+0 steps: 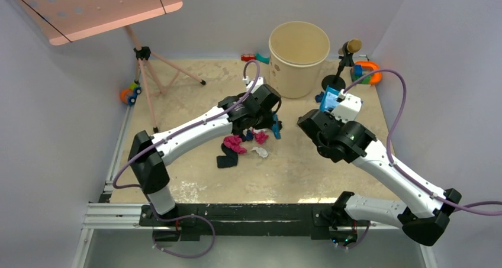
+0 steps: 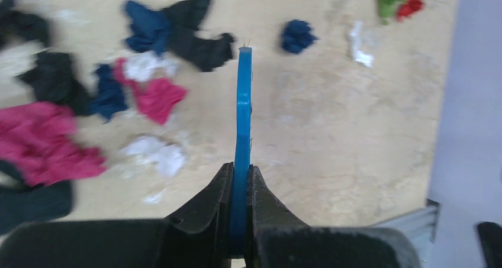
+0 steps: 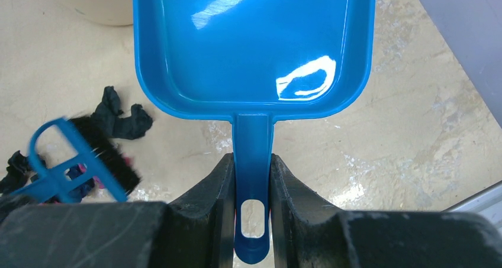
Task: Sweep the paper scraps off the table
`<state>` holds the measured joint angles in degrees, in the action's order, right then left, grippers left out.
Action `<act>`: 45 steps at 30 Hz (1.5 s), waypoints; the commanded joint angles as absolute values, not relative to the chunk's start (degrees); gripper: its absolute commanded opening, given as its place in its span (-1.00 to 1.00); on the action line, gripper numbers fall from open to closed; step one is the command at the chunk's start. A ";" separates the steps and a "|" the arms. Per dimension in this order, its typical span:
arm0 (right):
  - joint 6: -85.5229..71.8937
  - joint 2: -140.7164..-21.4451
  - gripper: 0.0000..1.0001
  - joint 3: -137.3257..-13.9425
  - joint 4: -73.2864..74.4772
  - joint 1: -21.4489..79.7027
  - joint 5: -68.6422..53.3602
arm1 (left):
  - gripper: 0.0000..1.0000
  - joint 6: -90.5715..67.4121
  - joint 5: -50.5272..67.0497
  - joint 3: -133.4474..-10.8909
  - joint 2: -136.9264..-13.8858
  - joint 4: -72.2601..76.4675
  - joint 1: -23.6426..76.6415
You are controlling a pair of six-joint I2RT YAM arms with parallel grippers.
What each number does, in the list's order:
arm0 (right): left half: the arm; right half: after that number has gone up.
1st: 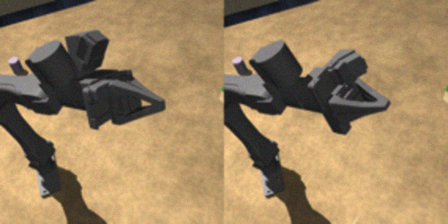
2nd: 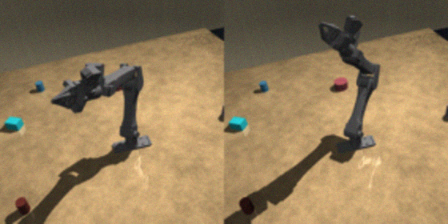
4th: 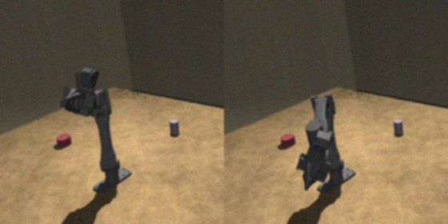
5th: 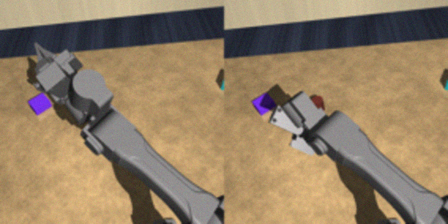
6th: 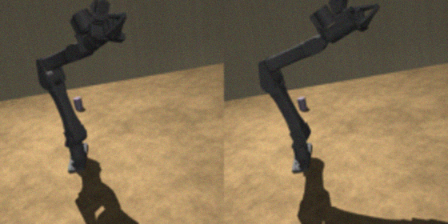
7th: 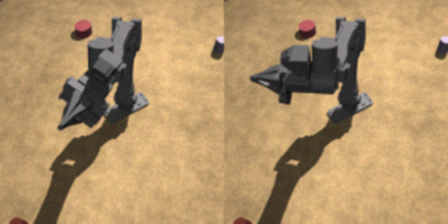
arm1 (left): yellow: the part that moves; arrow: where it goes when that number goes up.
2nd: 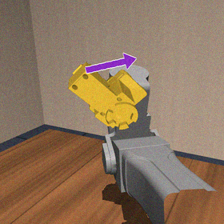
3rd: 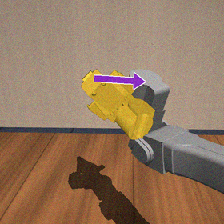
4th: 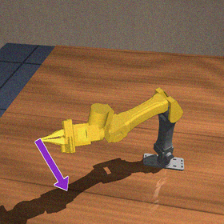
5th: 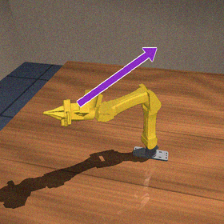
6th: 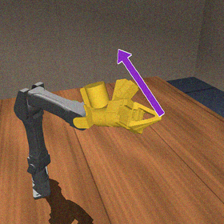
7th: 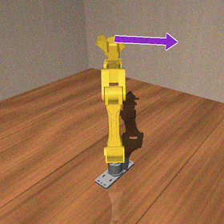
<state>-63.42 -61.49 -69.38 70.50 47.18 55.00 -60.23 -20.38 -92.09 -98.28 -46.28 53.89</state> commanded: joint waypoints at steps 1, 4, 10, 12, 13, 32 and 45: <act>-64.33 -60.09 -1.00 -69.69 69.86 46.85 58.22 | -1.00 -56.52 -6.95 -92.30 -102.39 -25.14 51.98; -63.10 -58.96 -1.00 -69.14 68.56 46.84 58.18 | -1.00 -58.57 -0.77 -97.41 -109.04 -20.86 50.80; -62.01 -57.45 -1.00 -68.73 67.29 46.85 58.02 | -1.00 -62.02 2.65 -110.31 -123.62 -17.86 50.57; -61.79 -57.18 -1.00 -68.73 67.07 46.85 58.01 | -1.00 -63.20 0.91 -115.04 -127.59 -21.44 50.52; -61.78 -57.20 -1.00 -68.73 67.02 46.85 58.01 | -1.00 -63.85 -0.77 -117.38 -129.36 -23.99 50.57; -59.46 -57.76 -1.00 -67.85 63.77 46.85 56.56 | -1.00 -66.37 -23.53 -85.99 -98.64 -43.43 47.57; -60.18 -57.45 -1.00 -69.61 65.61 46.85 57.74 | -1.00 -65.98 6.42 -90.72 -110.88 -1.35 49.68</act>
